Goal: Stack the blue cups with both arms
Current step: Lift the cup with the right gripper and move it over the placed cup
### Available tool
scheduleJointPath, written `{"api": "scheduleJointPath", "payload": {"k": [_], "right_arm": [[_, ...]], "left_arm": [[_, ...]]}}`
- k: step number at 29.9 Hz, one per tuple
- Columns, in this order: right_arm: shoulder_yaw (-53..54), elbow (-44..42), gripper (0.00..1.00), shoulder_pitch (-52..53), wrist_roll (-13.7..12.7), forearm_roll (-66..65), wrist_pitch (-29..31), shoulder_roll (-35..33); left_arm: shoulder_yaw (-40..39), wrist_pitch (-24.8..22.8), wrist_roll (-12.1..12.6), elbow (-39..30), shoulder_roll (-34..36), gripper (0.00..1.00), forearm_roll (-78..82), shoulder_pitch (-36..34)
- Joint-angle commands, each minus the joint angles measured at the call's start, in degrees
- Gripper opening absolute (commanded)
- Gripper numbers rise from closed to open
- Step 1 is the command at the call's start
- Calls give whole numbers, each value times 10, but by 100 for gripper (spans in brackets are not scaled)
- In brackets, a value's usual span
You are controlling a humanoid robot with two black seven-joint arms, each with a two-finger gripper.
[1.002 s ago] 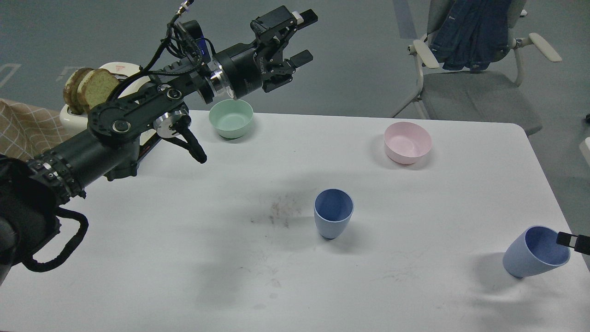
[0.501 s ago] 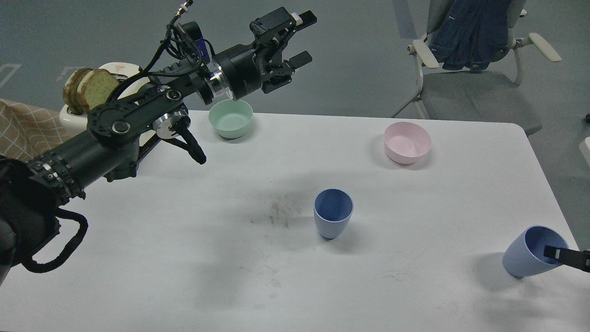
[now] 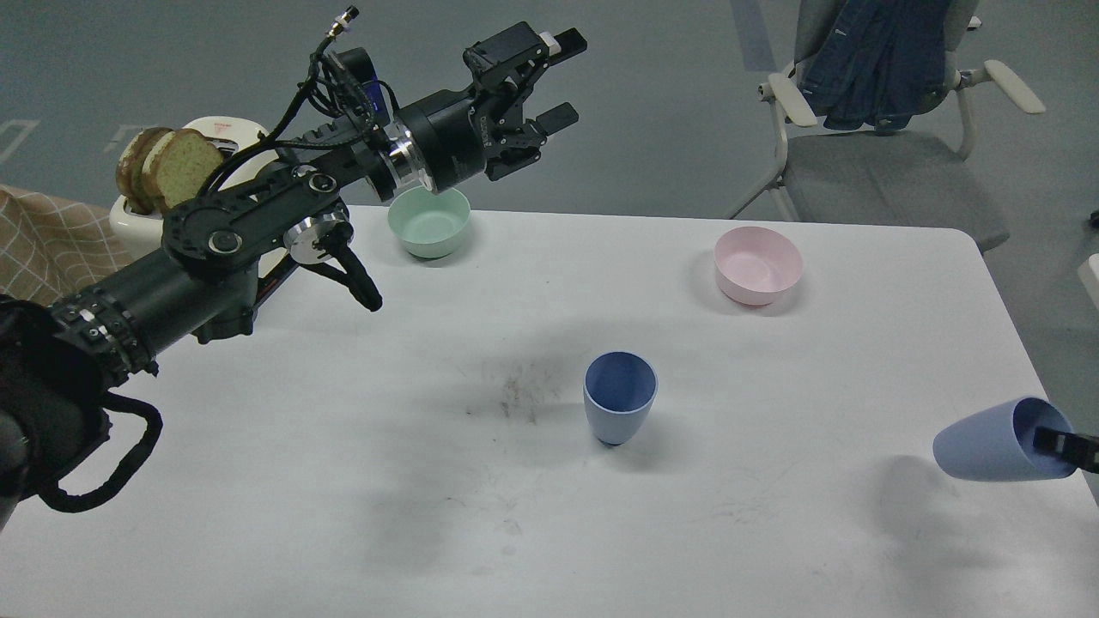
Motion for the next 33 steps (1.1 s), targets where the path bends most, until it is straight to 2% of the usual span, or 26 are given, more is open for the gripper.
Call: {"api": "scheduleJointPath", "payload": {"k": [1,5,9,12,17,19,25,33], "right_arm": [[4,-13,0,79,-8,-47,15,14],[0,-102,0,154,-9,-62,54,98],[-4,-139,0,207,-9,-62,82,164],[-72,-162,0,295,-8,-55,103,230],[-241,-139,0,449,-4,-10,103,315],[-301,-93,0,507,-1,10,103,348],[-333,-18,0,554,0,15,105,400],[-348,-16,0,582,0,16,105,493]], "left_arm": [[0,0,0,0,1,95,0,-1],[2,0,1,0,6,95,0,-2],[2,0,1,0,8,95,0,-2],[3,0,2,0,10,95,0,-2],[3,0,3,1,10,95,1,-6],[3,1,3,5,8,95,1,-7],[3,1,4,5,3,95,1,-7],[3,1,4,5,1,95,1,-9]]}}
